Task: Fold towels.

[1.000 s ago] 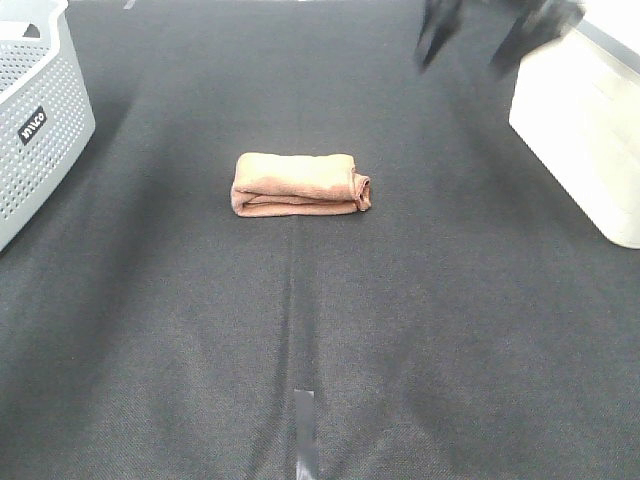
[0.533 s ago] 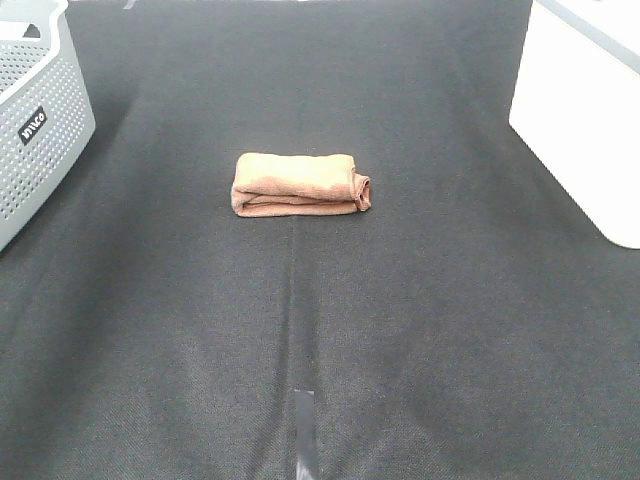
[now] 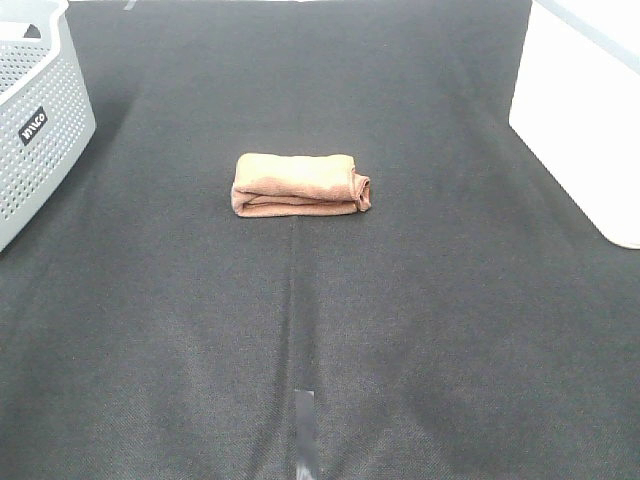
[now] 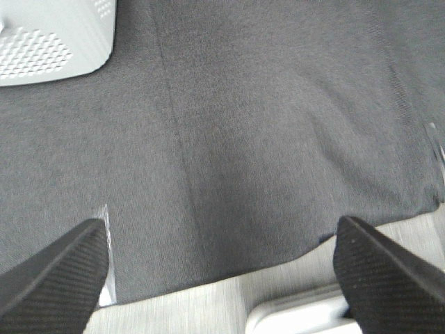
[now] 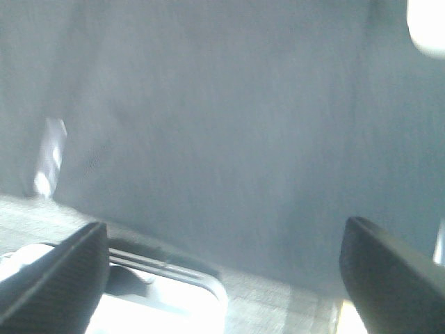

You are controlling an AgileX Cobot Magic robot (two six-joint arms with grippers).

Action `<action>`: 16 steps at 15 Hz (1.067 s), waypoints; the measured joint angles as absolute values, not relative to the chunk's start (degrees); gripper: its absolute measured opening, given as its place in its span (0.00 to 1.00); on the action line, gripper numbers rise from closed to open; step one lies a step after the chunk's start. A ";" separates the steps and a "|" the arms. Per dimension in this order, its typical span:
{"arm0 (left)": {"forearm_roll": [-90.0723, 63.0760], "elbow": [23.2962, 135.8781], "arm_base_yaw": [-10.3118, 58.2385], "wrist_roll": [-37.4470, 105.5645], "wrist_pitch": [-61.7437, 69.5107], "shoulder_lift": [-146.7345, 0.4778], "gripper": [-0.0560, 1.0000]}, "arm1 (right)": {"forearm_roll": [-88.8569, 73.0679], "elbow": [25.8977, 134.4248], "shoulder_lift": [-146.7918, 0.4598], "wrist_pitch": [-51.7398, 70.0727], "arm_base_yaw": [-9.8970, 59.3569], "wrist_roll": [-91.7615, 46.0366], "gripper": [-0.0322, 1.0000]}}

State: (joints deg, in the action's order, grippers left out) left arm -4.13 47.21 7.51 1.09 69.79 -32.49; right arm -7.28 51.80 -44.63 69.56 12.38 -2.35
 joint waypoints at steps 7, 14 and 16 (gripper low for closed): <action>-5.27 36.78 7.51 3.72 69.79 -3.09 0.84 | -3.90 33.92 -13.46 63.88 12.38 -3.67 0.85; -8.82 28.93 7.51 8.48 61.36 -2.06 0.84 | -3.84 29.11 -6.30 61.25 12.38 -4.64 0.85; -9.11 28.82 7.51 8.65 60.79 -2.06 0.84 | -3.84 29.11 -6.30 61.25 12.38 -5.04 0.85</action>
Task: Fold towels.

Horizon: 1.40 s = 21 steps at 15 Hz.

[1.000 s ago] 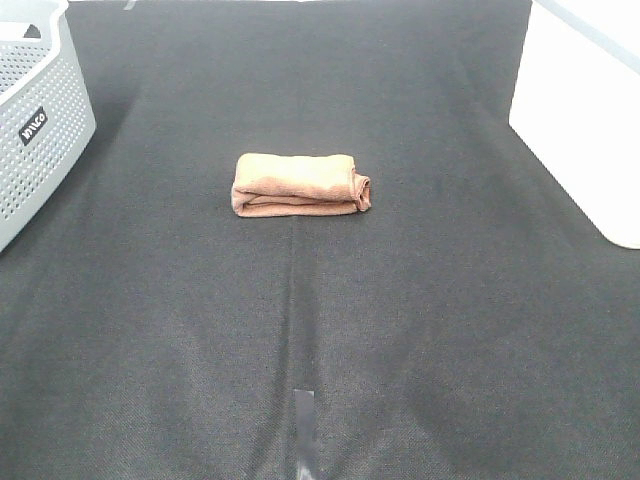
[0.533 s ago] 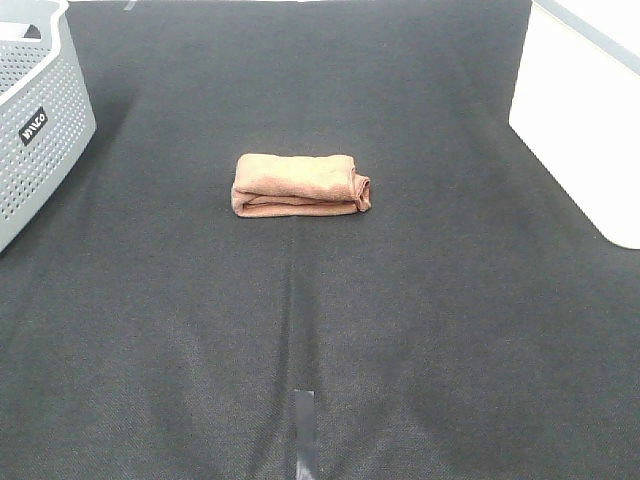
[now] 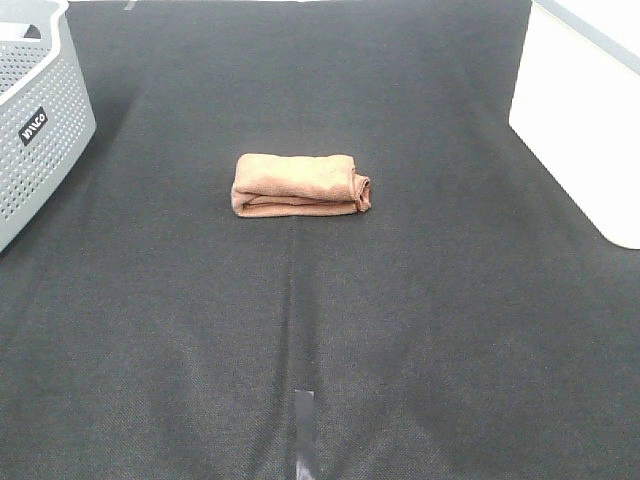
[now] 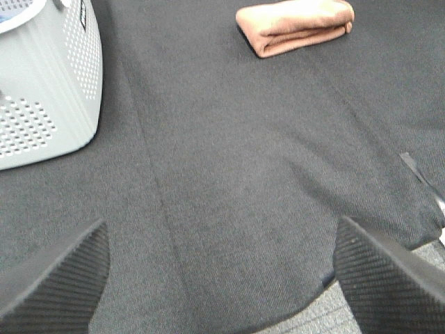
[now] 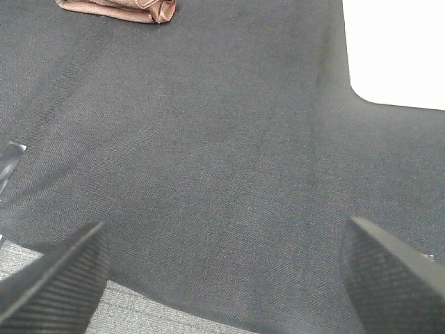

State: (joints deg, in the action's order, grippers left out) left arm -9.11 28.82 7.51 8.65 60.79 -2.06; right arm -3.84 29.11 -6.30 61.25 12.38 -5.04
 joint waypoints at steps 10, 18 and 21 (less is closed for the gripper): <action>-9.28 28.65 5.79 8.65 60.73 -2.06 0.84 | -3.84 29.11 -6.30 61.25 12.38 -5.10 0.85; -9.28 28.65 1.89 8.65 60.56 0.29 0.84 | -3.84 29.05 -6.19 61.25 -0.97 -5.10 0.85; -9.28 28.65 1.89 8.65 60.56 0.29 0.84 | -3.84 28.93 -5.33 61.19 -1.09 -5.10 0.85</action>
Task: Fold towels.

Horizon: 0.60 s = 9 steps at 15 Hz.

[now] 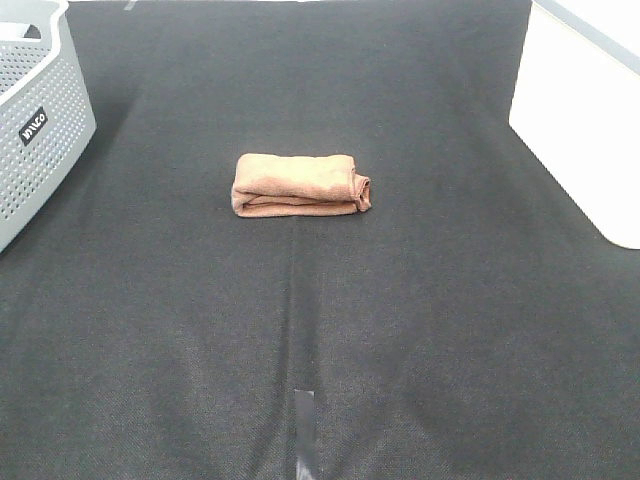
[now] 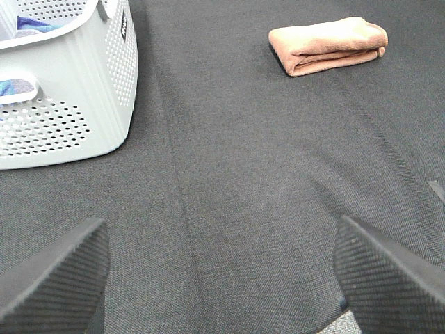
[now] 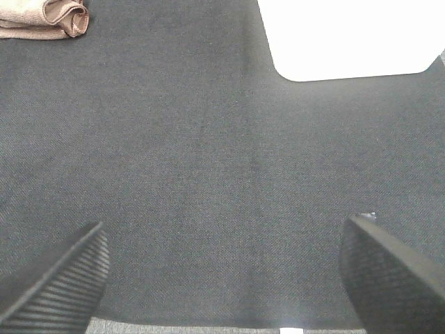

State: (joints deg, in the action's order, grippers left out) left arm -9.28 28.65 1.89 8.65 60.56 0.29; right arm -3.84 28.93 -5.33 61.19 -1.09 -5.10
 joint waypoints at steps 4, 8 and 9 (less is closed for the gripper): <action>-9.28 28.65 1.89 8.65 60.56 0.29 0.84 | -3.84 28.93 0.17 61.25 -1.09 -5.10 0.85; -9.28 28.65 1.89 8.65 60.56 0.29 0.84 | -3.84 28.93 0.40 61.25 -1.09 -5.10 0.85; -9.28 28.65 1.89 8.65 60.56 0.29 0.84 | -3.84 28.93 0.40 61.25 -1.09 -5.10 0.85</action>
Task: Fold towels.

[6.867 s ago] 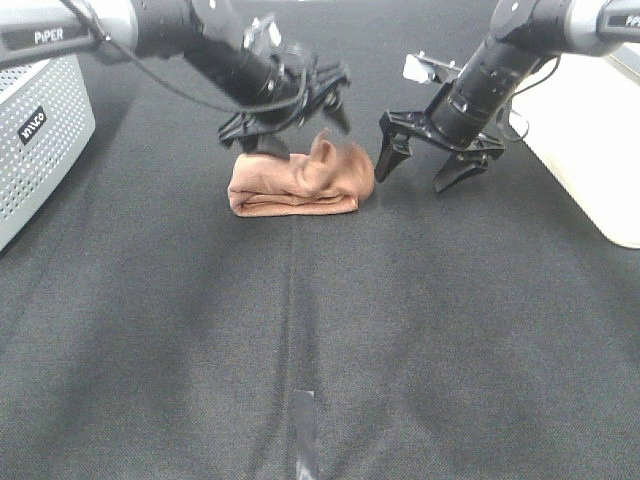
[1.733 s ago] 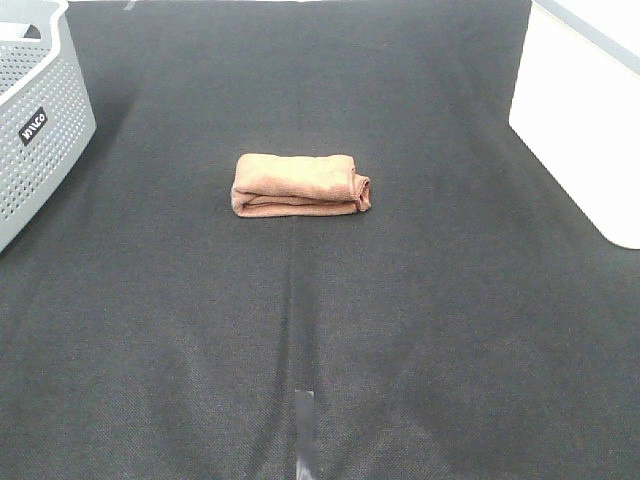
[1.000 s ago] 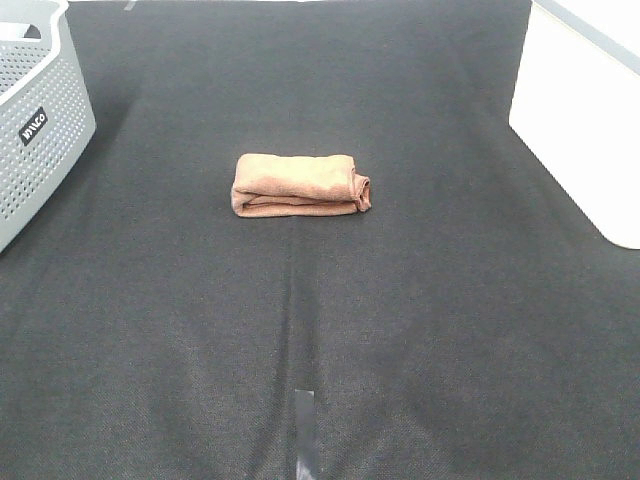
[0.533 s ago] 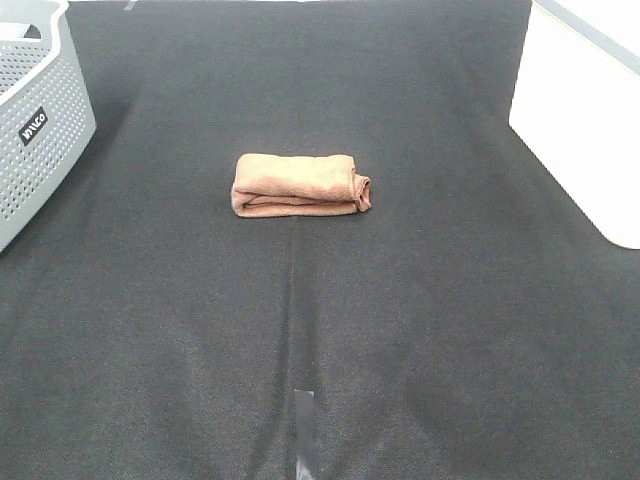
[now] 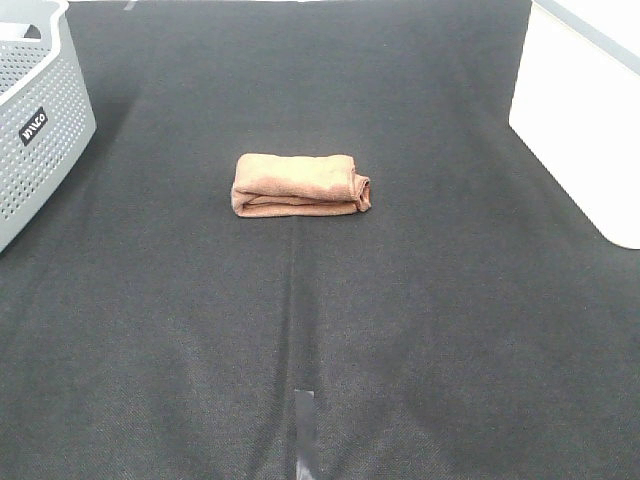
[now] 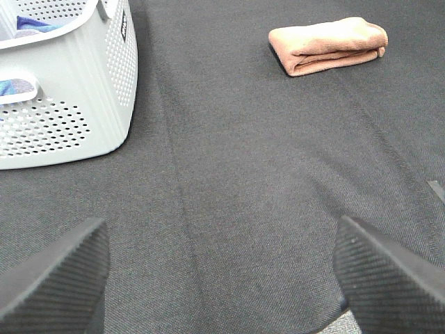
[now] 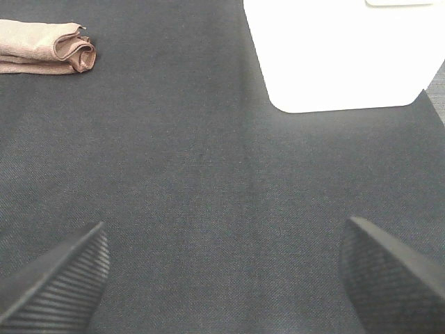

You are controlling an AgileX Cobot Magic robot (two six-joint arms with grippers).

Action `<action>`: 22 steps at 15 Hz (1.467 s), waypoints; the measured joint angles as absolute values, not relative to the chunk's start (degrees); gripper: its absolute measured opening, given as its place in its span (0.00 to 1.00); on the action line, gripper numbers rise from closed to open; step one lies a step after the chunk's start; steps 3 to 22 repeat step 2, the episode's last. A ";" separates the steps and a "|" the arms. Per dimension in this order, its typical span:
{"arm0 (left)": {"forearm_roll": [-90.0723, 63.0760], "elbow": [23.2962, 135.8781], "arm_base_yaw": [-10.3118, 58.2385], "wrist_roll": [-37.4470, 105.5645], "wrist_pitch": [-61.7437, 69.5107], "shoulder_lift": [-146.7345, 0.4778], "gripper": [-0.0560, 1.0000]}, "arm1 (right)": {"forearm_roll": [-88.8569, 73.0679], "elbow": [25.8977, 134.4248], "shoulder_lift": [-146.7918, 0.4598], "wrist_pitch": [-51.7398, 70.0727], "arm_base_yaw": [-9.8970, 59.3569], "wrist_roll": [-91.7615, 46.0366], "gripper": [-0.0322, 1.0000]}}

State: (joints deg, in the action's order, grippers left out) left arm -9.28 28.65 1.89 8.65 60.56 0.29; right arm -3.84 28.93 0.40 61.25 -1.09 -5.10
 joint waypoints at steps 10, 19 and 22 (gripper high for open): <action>-9.28 28.65 1.89 8.65 60.56 0.29 0.84 | -3.84 28.93 0.40 61.25 -1.09 -5.10 0.85; -9.28 28.65 1.89 8.65 60.56 0.29 0.84 | -3.84 28.93 0.40 61.25 -1.09 -5.10 0.85; -9.28 28.65 1.89 8.65 60.56 0.29 0.84 | -3.84 28.93 0.40 61.25 -1.09 -5.10 0.85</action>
